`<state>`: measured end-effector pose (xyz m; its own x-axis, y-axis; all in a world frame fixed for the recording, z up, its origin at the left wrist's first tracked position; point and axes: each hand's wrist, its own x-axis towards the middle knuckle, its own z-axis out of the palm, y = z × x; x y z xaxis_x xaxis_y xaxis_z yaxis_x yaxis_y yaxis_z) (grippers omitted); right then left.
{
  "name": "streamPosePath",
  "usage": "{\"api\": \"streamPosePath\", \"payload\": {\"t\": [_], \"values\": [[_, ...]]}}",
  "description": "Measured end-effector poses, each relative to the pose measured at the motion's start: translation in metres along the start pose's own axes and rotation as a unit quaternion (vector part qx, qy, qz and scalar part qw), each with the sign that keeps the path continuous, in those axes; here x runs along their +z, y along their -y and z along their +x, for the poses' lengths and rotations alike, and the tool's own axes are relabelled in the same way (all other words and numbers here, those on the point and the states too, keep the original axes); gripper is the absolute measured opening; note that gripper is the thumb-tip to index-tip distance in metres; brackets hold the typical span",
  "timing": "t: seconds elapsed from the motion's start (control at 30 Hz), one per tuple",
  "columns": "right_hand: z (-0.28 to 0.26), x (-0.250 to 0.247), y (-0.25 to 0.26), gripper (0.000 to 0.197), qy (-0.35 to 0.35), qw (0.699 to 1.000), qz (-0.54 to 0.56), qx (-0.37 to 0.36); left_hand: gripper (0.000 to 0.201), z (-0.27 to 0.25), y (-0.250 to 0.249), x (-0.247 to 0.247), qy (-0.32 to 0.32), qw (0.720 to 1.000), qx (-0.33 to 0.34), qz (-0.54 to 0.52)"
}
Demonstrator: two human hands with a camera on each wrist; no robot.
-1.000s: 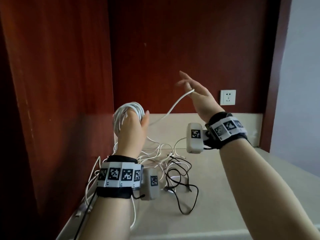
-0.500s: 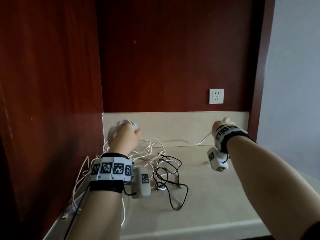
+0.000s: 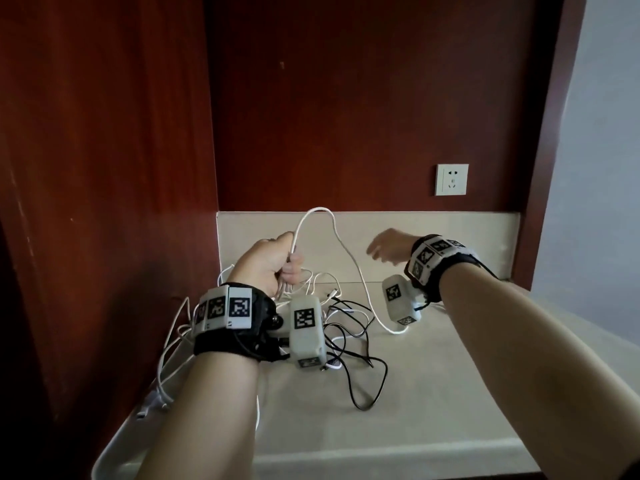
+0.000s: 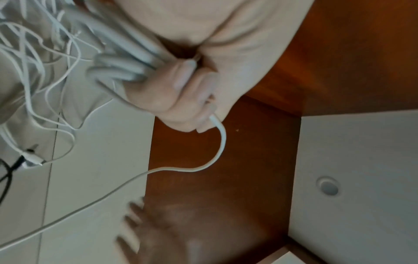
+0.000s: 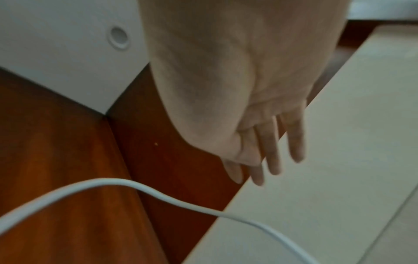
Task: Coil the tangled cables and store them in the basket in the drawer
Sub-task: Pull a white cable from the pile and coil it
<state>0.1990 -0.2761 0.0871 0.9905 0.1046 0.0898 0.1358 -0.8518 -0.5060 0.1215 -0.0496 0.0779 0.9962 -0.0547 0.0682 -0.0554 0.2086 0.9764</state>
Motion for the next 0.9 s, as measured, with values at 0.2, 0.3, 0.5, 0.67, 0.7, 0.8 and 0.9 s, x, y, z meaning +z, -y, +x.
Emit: {"api": "streamPosePath", "payload": {"t": [0.2,0.3,0.5,0.67,0.7,0.8,0.9], "values": [[-0.03,0.009,0.052,0.074,-0.041,0.968,0.147,-0.2,0.024,-0.005,0.009,0.008,0.014,0.997,-0.038,0.063],[-0.035,0.016,0.061,0.048,-0.005,0.964,0.042,-0.261,0.028,-0.005,0.009,0.004,0.02,0.997,-0.049,0.05],[-0.039,0.023,0.059,0.008,-0.116,0.953,0.125,-0.251,0.049,-0.016,0.008,-0.009,0.128,0.991,-0.037,0.022],[-0.051,0.042,0.07,0.018,-0.147,0.943,0.165,-0.25,0.059,-0.025,0.01,-0.013,0.268,0.961,-0.047,-0.047],[-0.053,0.047,0.07,0.022,-0.139,0.945,0.157,-0.252,0.055,-0.025,0.011,-0.015,0.277,0.958,-0.042,-0.057],[-0.058,0.061,0.065,0.031,-0.086,0.951,0.13,-0.267,0.036,-0.027,0.012,-0.023,0.292,0.948,-0.048,-0.119],[-0.068,0.067,0.064,0.038,-0.042,0.948,0.193,-0.249,0.036,-0.025,0.016,-0.025,0.304,0.932,-0.056,-0.189]]}}
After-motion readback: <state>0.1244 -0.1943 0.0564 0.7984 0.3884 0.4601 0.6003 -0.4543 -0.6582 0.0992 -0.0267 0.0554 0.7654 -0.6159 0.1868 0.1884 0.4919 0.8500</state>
